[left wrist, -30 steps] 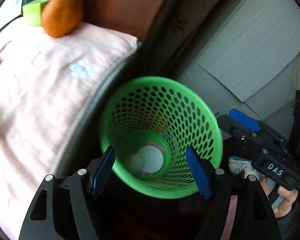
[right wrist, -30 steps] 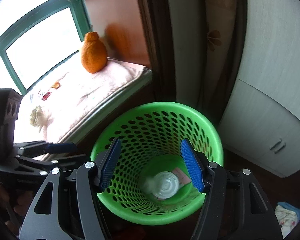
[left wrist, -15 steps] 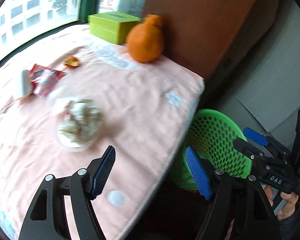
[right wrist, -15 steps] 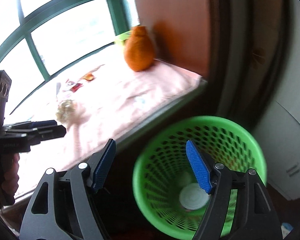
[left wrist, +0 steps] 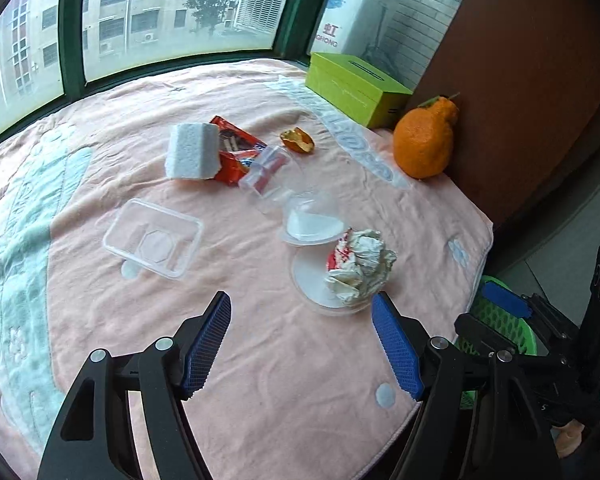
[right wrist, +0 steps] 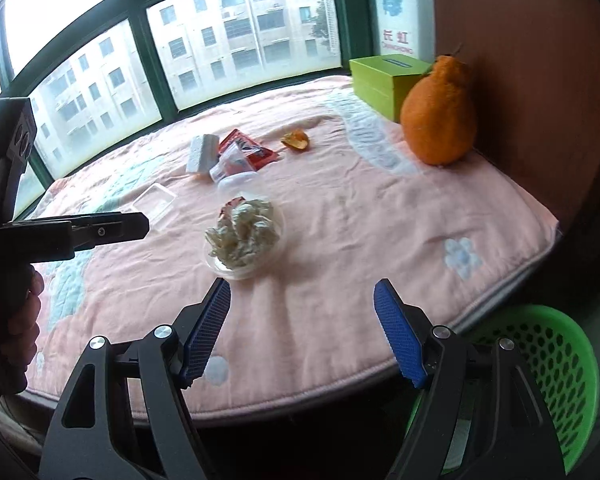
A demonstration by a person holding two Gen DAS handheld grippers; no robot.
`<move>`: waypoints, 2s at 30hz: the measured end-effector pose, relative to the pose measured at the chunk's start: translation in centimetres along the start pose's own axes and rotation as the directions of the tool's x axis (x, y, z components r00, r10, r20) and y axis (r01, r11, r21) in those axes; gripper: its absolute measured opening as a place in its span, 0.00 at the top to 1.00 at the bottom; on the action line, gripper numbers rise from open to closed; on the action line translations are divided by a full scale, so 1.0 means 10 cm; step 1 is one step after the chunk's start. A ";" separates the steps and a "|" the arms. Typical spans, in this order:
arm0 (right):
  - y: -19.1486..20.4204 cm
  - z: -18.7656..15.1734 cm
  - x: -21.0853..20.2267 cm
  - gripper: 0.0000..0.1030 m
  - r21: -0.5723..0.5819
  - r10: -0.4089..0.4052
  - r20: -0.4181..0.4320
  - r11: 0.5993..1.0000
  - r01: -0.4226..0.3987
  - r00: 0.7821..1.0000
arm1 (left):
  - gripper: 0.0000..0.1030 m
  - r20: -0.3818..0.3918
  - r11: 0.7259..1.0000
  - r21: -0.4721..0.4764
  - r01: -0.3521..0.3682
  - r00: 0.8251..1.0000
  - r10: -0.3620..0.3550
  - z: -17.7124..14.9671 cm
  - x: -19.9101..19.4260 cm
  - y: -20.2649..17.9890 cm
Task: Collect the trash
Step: 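Grasp the crumpled paper in the clear bowl with the right gripper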
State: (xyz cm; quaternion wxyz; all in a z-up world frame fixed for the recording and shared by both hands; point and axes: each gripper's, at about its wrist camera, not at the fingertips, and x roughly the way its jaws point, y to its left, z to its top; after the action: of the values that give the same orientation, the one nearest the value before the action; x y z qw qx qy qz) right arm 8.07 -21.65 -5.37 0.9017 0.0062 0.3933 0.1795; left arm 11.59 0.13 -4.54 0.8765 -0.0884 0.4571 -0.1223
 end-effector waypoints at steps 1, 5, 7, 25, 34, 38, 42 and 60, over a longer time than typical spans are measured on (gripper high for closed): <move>0.05 0.03 0.06 0.28 -0.010 0.008 -0.005 1.000 -0.008 1.000 | 0.32 0.001 1.000 -0.009 -0.005 1.000 0.005 0.00 -0.01 0.05; 0.22 0.16 0.27 0.28 -0.042 0.034 -0.022 0.998 -0.035 0.999 | 0.32 0.001 0.999 -0.045 -0.018 1.000 0.018 0.00 -0.01 0.21; 0.28 0.22 0.37 0.28 -0.063 0.040 -0.030 0.997 -0.042 0.999 | 0.32 -0.003 0.998 -0.059 -0.021 1.000 0.021 0.01 0.02 0.26; 0.44 0.36 0.83 0.50 -0.127 -0.014 -0.062 0.992 0.006 0.998 | 0.32 -0.033 0.997 -0.062 -0.035 0.999 0.033 0.15 0.26 0.36; 0.26 0.39 0.55 0.56 -0.018 0.065 -0.009 0.998 -0.065 0.998 | 0.32 -0.053 0.999 -0.037 -0.035 0.998 0.033 0.28 0.46 0.22; 0.14 0.37 0.35 0.56 0.015 0.067 0.027 0.998 -0.067 0.997 | 0.32 -0.060 0.999 -0.045 -0.020 0.998 0.018 0.37 0.55 0.14; -0.02 0.31 0.17 0.56 0.059 0.055 0.049 0.997 -0.058 0.997 | 0.32 -0.072 0.999 -0.039 -0.024 0.997 0.021 0.45 0.68 0.02; -0.68 -0.17 -0.22 0.55 0.208 -0.076 0.043 0.976 0.065 0.996 | 0.26 -0.147 0.993 -0.105 -0.054 0.988 0.038 0.69 1.31 -0.16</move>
State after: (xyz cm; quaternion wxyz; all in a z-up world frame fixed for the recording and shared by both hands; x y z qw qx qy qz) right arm 7.62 -29.00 -6.04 0.9118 0.0902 0.3866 0.1056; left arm 24.27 -5.00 -10.47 0.8377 -0.1161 0.5272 -0.0831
